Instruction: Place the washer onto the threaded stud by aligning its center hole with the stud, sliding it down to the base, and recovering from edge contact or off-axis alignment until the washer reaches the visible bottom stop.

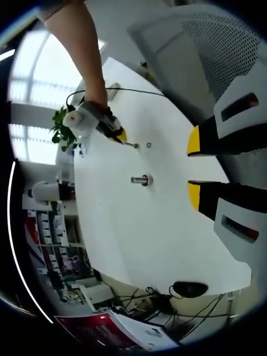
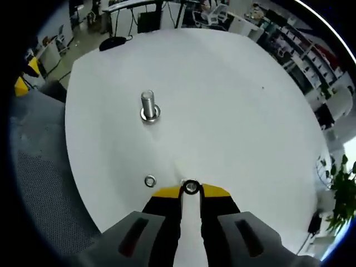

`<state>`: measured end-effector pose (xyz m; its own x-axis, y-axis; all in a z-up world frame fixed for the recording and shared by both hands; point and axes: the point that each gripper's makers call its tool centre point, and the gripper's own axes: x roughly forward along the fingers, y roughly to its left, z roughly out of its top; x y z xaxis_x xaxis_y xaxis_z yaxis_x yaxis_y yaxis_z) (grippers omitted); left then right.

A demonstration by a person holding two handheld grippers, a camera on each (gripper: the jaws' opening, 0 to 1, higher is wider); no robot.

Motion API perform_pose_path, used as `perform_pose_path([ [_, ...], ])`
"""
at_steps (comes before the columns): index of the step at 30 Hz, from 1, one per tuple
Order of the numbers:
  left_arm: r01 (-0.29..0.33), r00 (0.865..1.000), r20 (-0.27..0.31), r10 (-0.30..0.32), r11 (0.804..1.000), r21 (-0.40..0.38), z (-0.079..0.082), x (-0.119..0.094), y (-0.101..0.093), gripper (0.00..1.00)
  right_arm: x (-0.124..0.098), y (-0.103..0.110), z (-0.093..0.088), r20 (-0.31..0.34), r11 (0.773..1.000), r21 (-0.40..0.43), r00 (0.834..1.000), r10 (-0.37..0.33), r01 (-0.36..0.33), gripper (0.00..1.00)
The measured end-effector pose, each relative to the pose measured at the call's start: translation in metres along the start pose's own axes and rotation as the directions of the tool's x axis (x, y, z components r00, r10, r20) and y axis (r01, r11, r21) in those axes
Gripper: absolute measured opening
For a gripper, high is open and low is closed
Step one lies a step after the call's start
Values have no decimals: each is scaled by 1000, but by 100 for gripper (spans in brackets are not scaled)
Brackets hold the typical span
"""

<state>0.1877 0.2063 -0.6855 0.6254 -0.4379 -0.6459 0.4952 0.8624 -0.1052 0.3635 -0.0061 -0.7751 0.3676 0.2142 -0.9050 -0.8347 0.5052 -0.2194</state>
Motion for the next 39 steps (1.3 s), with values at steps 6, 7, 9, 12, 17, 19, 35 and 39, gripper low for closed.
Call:
perform_pose_path([
  [6,3,1000,0,-3,1000,0,0,0,-1,15,2,-2,-1,-15,1000,1,1000,-4,4,13],
  [7,3,1000,0,-3,1000,0,0,0,0,15,3,-2,-2,-17,1000,2,1000,0,0,13],
  [9,4,1000,1,-4,1000,1,0,0,-1,15,3,-1,-3,-24,1000,0,1000,1,-1,13],
  [12,4,1000,1,-4,1000,2,0,0,-1,15,3,-1,-6,-32,1000,3,1000,0,0,13],
  [17,5,1000,1,-5,1000,1,0,0,-1,14,4,-2,-6,-31,1000,3,1000,3,-3,13],
  [19,4,1000,1,-4,1000,2,0,0,-1,14,8,-4,-5,-32,1000,5,999,6,-6,13],
  [35,-4,1000,-13,4,1000,-5,-3,0,1,14,32,6,-15,-83,999,10,996,46,-46,13],
  [39,-6,1000,-24,6,1000,-4,-5,1,1,14,41,8,-22,-101,998,18,993,62,-61,14],
])
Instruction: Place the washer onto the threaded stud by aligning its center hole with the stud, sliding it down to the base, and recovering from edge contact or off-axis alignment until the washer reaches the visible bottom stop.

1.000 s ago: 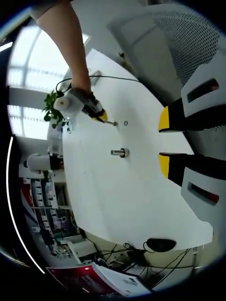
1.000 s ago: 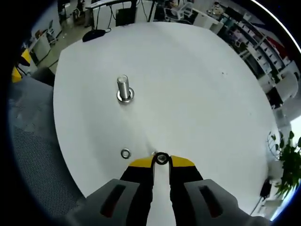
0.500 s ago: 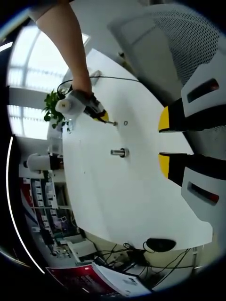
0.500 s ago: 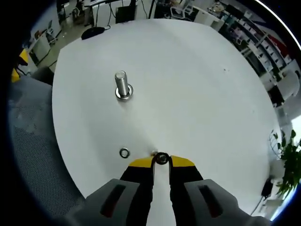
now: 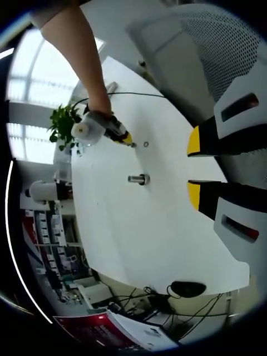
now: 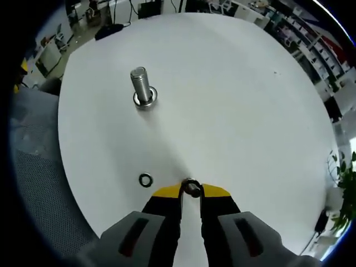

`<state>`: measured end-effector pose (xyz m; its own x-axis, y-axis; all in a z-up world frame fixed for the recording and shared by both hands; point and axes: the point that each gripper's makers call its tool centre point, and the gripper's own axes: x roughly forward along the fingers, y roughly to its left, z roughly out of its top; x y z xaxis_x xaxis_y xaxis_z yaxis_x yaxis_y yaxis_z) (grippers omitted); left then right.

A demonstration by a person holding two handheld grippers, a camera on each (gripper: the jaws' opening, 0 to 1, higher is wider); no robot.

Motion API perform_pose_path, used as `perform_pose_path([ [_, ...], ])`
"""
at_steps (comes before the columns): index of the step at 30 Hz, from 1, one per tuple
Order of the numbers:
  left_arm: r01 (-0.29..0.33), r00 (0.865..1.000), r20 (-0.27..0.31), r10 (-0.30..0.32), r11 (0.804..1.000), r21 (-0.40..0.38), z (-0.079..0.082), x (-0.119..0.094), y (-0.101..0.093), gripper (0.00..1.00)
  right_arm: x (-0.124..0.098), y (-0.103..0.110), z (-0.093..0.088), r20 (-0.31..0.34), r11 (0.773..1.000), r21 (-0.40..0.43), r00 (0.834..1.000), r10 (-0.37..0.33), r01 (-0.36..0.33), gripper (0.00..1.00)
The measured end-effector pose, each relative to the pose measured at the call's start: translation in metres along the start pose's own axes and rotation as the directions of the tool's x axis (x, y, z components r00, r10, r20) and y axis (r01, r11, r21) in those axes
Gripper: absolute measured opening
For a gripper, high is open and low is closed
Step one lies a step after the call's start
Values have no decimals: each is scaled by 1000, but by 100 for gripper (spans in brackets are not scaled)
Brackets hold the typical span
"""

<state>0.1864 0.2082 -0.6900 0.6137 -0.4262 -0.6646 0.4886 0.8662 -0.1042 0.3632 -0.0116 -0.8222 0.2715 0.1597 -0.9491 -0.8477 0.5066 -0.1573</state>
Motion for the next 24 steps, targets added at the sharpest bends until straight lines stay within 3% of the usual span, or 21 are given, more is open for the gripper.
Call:
perform_pose_path([
  [6,2,1000,-10,-2,1000,2,-1,1,0,14,8,0,-6,-13,1000,21,1000,15,-15,14],
  [24,0,1000,-10,0,1000,-1,-1,1,0,14,2,-2,-7,5,1000,28,1000,13,-13,17],
])
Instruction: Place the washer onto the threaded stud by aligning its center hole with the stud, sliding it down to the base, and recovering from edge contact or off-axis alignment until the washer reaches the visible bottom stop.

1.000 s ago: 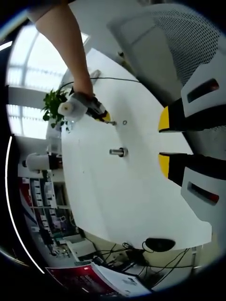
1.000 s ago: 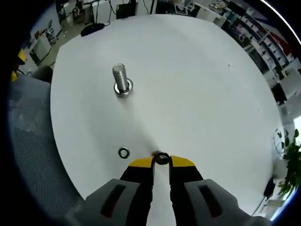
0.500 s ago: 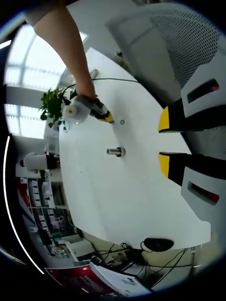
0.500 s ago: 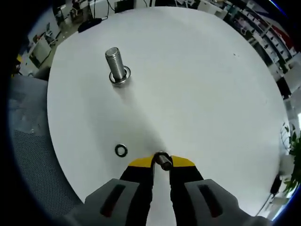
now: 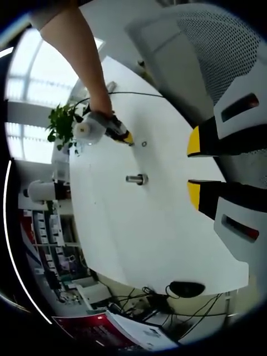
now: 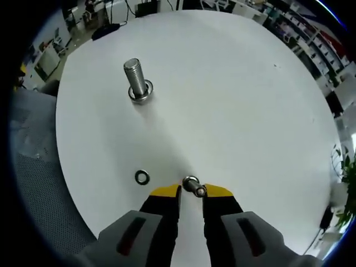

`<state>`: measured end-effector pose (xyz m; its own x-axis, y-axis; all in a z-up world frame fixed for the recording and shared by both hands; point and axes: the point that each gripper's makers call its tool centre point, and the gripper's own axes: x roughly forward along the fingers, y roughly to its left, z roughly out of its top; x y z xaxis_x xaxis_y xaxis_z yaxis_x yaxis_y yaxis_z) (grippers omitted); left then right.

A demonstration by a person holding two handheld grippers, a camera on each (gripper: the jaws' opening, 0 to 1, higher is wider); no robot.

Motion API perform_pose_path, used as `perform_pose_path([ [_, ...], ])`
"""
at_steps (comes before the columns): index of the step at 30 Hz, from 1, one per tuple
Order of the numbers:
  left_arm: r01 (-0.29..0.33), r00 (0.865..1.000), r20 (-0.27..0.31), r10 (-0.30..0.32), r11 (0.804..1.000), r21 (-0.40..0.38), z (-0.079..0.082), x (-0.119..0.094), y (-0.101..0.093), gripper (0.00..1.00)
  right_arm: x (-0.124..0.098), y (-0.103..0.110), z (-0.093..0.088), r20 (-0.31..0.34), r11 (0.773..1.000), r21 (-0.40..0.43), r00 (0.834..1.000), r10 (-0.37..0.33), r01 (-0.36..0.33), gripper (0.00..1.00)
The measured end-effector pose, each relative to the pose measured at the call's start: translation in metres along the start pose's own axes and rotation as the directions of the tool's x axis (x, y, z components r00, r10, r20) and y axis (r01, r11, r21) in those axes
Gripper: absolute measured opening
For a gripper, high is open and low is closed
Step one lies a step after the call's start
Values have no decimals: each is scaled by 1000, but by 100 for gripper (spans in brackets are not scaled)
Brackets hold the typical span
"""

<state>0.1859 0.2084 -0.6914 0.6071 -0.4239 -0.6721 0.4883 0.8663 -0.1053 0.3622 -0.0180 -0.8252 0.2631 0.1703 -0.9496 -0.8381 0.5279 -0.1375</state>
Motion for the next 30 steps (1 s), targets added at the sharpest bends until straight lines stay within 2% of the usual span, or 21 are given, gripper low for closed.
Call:
perform_pose_path([
  [10,-2,1000,15,2,1000,1,3,-1,0,14,-5,9,-6,-15,1000,6,1000,-3,3,19],
  [17,1,1000,21,-1,1000,3,4,-1,0,13,-2,25,-11,-36,1000,-1,999,18,-18,20],
  [30,12,1000,20,-12,1000,8,3,-1,-2,13,9,59,4,-8,995,3,995,98,-98,20],
])
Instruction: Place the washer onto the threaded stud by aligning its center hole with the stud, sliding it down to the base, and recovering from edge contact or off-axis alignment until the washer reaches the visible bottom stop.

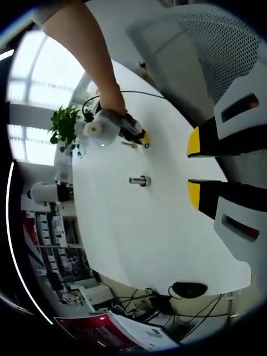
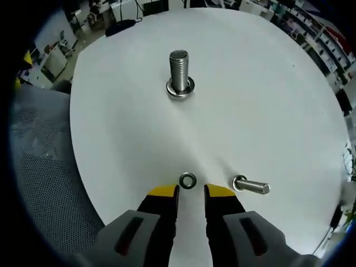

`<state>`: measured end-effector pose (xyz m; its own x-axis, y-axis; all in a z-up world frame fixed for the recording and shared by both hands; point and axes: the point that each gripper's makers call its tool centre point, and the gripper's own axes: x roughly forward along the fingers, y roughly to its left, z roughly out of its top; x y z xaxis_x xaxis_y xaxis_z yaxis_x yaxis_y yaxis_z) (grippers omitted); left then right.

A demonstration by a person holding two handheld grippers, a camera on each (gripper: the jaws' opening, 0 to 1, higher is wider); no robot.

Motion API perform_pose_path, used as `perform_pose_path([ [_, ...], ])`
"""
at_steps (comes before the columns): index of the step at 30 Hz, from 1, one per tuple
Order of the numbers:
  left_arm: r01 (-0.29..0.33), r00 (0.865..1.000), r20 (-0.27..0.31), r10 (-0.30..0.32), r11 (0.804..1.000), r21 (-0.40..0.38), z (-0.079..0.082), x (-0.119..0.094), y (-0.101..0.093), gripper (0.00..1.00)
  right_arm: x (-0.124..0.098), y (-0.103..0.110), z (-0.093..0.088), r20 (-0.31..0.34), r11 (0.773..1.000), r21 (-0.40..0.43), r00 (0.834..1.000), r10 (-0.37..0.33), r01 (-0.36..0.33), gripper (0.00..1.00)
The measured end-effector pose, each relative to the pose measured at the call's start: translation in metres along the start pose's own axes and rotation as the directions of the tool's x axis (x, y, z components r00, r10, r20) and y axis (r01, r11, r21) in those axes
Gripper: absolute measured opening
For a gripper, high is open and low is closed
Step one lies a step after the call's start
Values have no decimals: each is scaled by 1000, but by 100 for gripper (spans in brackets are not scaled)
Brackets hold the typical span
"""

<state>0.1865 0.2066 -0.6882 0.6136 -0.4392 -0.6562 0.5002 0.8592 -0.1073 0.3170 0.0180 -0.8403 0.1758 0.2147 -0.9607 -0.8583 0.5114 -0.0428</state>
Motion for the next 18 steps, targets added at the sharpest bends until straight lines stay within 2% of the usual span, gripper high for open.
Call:
perform_pose_path([
  [4,1,1000,-4,-1,1000,0,-1,0,0,13,2,-2,5,7,1000,-7,1000,3,-2,20],
  [6,-1,1000,-4,1,1000,-1,-1,0,0,13,2,0,5,4,1000,20,1000,22,-22,18],
  [11,-6,1000,-5,6,1000,-5,-1,0,1,13,2,-1,4,7,1000,-6,1000,30,-30,18],
  [14,-4,1000,-8,4,1000,-1,-1,1,1,13,4,-2,5,-13,999,-25,999,43,-43,16],
  [15,-4,1000,-8,4,1000,-1,-1,1,1,13,5,-2,5,-25,997,-58,999,41,-43,15],
  [18,-6,1000,-8,6,1000,-2,-1,1,1,12,7,-1,6,-56,997,-66,998,37,-40,14],
])
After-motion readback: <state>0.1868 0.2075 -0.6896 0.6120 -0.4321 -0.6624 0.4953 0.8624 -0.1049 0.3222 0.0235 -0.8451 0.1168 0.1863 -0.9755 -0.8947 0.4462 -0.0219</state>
